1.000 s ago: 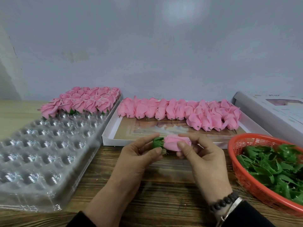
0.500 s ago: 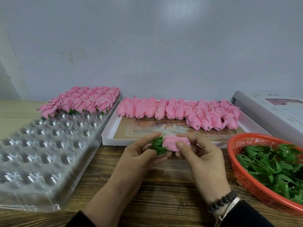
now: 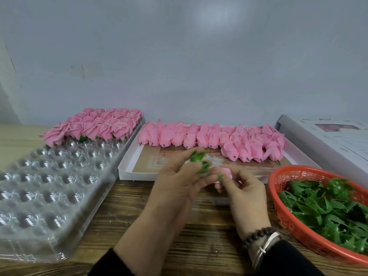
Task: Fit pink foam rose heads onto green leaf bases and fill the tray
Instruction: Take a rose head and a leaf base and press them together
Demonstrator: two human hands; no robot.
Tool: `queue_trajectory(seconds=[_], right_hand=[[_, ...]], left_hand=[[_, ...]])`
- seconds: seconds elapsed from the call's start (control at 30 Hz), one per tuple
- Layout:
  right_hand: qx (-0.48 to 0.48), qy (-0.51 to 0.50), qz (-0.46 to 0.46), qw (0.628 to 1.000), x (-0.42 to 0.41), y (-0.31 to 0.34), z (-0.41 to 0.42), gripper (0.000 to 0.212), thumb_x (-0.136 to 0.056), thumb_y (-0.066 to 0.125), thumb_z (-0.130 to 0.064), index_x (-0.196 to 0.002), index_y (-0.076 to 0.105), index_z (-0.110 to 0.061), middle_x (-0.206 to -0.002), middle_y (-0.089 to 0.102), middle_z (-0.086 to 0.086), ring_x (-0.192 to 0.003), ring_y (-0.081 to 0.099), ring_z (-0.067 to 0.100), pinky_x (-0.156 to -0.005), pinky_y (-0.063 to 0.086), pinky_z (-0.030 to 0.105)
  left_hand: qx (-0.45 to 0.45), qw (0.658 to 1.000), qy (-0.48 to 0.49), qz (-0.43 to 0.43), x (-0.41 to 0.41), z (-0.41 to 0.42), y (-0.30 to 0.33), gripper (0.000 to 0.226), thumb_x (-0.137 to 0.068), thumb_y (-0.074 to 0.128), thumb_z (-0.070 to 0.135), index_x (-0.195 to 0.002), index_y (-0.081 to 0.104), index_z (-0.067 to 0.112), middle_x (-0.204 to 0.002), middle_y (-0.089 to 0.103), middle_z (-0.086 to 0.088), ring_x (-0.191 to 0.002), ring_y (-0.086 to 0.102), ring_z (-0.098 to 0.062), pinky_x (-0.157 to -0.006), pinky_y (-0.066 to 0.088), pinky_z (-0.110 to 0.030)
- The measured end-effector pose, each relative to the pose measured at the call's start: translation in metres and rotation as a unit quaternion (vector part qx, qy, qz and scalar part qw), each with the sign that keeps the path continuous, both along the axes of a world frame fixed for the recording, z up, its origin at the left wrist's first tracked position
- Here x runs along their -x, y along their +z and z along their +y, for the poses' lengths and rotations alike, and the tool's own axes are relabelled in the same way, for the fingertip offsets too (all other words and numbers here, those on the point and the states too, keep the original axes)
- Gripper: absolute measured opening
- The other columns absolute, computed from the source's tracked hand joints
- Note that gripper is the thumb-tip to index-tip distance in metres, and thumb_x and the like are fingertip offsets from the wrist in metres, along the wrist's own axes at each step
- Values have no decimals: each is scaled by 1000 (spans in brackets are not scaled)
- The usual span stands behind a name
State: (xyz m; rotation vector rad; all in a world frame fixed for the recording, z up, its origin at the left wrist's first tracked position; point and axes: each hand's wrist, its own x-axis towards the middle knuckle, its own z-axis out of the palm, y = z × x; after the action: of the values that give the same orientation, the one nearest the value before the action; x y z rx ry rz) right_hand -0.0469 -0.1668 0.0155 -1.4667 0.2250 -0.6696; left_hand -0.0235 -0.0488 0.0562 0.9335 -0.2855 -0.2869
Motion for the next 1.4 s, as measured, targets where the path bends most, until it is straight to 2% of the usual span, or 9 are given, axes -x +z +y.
queue_trajectory(seconds=[0.17,0.23,0.37,0.57,0.7,0.87,1.0,1.17,1.4], right_hand=[[46,-33,25,998,3,-5,-7,24,-82,60,7,-76,66,-15,-65,66,3,-60,60,13,-55,48,21],[68,-48,7,997,3,-5,-8,27,-81,62,7,-78,67,-19,-74,70,1,-71,65,15,-64,51,20],[147,-74,-26,986,2,-3,-5,29,-81,66,0,-79,63,-29,-85,68,6,-84,62,23,-81,50,41],[132,-104,-81,982,7,3,1,31,-80,68,-7,-80,60,-37,-84,64,1,-78,59,17,-75,48,23],[133,-62,-124,981,17,11,9,17,-78,67,-17,-87,64,-31,-83,63,11,-75,61,33,-70,52,44],[180,-12,-143,973,20,12,18,16,-74,65,-22,-85,65,-32,-82,63,4,-74,62,29,-66,51,51],[211,-2,-125,969,17,9,18,15,-74,68,-18,-82,64,-30,-81,60,3,-77,60,16,-70,52,42],[270,-13,-117,956,14,6,13,32,-76,73,-4,-82,62,-34,-77,56,-5,-76,54,0,-68,40,8],[340,-39,-145,928,16,10,15,33,-75,67,-11,-89,57,-39,-79,55,-8,-80,53,-9,-71,36,0]], left_hand=[[-33,996,-64,-49,10,-39,18,29,-89,48,-5,-113,58,8,-97,64,-17,-79,70,-24,-69,57,-26],[-30,997,-52,-48,8,-35,15,32,-87,51,-6,-115,54,9,-95,66,-17,-77,70,-25,-68,56,-26],[-16,1000,-3,-10,3,-4,0,32,-70,62,5,-101,56,2,-85,70,-21,-69,70,-26,-57,55,-23],[-18,998,33,50,-4,26,-24,29,-68,58,8,-97,58,2,-88,71,-21,-71,71,-25,-58,57,-24],[-11,998,-3,61,-6,25,-31,32,-73,56,6,-104,59,-2,-93,70,-23,-78,71,-26,-61,57,-23],[4,997,-28,69,-7,27,-33,37,-74,54,8,-108,60,-4,-99,70,-21,-80,71,-22,-66,58,-24],[3,998,-18,63,-8,26,-34,38,-74,54,7,-109,60,-4,-103,69,-20,-82,70,-21,-72,58,-25],[-45,999,9,28,-6,24,-35,29,-80,53,2,-107,63,0,-101,70,-17,-83,69,-18,-68,56,-21],[-108,993,7,-38,-2,23,-37,26,-87,50,3,-108,65,6,-105,70,-13,-96,67,-18,-76,54,-19]])
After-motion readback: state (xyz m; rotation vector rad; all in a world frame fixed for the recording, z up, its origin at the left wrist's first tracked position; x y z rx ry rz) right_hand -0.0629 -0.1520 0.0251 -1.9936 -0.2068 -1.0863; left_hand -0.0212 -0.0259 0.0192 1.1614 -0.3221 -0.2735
